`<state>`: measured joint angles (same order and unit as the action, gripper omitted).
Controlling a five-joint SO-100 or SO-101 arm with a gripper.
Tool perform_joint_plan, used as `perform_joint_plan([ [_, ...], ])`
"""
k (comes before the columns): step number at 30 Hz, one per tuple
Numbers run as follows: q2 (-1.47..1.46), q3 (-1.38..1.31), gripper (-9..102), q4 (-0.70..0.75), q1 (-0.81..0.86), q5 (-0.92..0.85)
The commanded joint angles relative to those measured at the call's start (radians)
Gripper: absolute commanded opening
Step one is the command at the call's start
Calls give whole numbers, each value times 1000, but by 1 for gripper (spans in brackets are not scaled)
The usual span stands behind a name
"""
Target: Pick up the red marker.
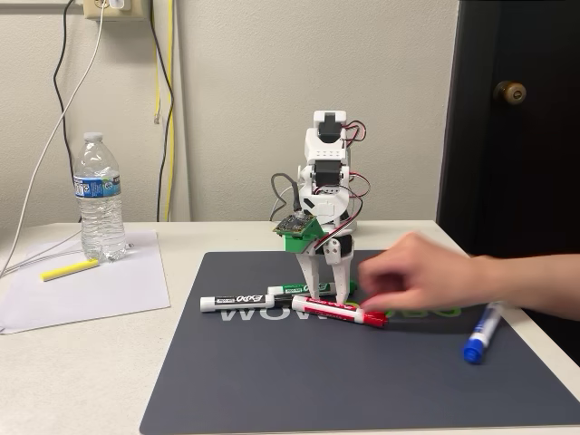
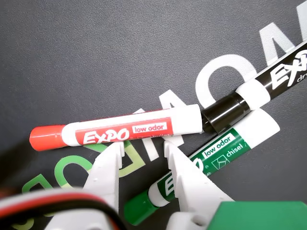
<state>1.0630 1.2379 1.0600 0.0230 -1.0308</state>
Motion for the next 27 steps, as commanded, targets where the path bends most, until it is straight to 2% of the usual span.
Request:
perform_joint_plan([
  [1, 32, -40, 19, -8, 9, 8],
  [8, 54, -52, 19, 0, 9, 34],
  [19, 72, -330, 19, 235, 0, 58],
  [27, 74, -402, 19, 250, -8, 40],
])
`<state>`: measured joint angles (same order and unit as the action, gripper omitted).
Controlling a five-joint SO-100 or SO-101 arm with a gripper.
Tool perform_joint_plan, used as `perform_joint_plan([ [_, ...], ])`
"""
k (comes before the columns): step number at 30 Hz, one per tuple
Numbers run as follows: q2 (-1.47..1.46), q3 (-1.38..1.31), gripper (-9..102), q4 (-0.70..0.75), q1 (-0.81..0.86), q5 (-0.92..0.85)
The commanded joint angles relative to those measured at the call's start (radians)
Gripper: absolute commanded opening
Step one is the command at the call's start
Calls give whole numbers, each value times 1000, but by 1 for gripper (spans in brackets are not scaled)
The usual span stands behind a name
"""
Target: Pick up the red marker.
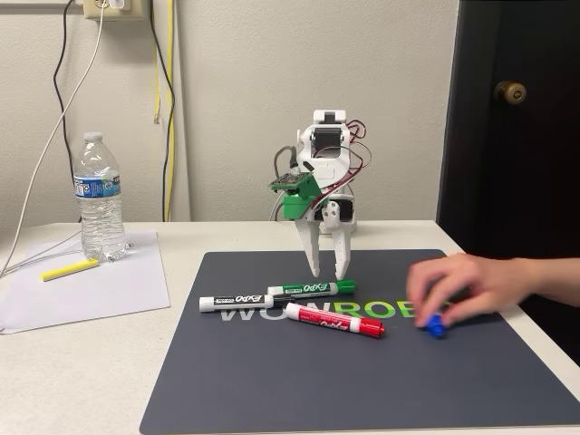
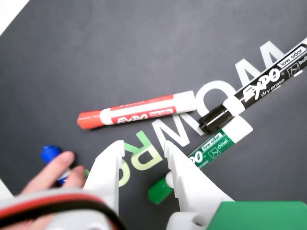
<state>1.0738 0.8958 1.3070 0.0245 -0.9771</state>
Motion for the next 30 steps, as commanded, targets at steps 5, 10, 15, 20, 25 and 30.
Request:
perform_joint_plan([
  [5, 64, -80, 19, -25, -5, 44],
  [10, 55, -92, 19, -86, 0, 227],
  [15, -153, -446, 19, 54, 2, 445],
  [20, -555, -1108, 19, 307, -2, 597],
  [25, -577, -1104, 19, 342, -5, 644],
  [30, -578, -1083, 19, 376, -18, 675],
])
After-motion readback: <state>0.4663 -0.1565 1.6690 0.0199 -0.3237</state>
